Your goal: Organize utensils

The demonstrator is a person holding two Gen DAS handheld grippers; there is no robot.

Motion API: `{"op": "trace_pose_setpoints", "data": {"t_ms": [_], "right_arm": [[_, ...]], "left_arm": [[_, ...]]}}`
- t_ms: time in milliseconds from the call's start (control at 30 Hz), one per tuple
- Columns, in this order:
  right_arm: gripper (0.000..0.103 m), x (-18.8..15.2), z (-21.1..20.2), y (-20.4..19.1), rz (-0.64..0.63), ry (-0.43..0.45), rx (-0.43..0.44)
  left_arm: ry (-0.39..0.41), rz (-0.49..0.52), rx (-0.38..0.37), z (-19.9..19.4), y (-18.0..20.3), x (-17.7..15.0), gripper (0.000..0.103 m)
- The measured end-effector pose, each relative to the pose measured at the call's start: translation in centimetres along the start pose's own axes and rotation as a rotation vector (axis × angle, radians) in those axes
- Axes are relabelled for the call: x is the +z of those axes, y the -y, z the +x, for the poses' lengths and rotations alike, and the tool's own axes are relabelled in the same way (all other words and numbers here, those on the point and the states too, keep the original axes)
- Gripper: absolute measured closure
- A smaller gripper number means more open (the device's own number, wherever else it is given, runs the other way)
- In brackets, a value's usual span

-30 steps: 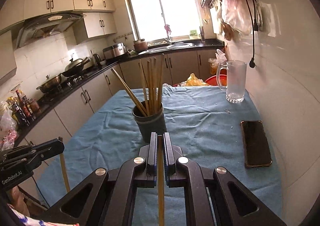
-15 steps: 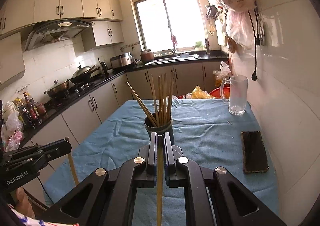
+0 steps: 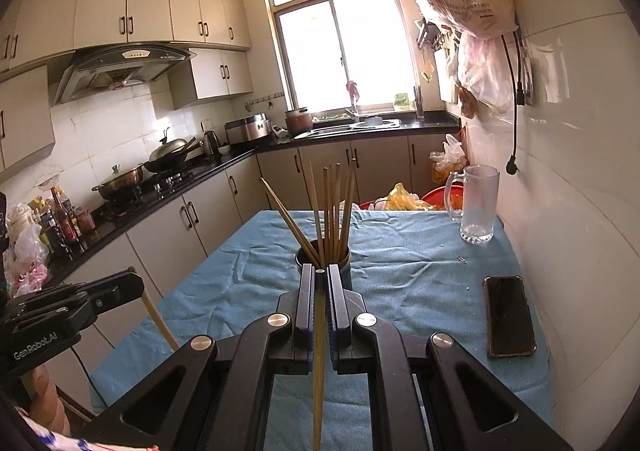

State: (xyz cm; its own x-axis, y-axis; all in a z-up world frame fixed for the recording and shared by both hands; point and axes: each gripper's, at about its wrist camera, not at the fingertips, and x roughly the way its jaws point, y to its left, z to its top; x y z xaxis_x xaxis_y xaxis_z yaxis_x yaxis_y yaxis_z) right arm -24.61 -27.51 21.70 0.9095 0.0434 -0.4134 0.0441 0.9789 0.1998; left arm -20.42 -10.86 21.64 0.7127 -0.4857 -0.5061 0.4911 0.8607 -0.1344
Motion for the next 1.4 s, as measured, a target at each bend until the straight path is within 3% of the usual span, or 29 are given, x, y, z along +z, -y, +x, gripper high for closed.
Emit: {"op": "trace_pose_setpoints", "data": {"t_ms": [1400], "right_arm": [[0.098,3.8,0.2,-1.8,-0.083,0.048,-0.012]], "left_arm": [[0.066,0.095,0.061,0.6,-0.2,4.4,0.096]]}}
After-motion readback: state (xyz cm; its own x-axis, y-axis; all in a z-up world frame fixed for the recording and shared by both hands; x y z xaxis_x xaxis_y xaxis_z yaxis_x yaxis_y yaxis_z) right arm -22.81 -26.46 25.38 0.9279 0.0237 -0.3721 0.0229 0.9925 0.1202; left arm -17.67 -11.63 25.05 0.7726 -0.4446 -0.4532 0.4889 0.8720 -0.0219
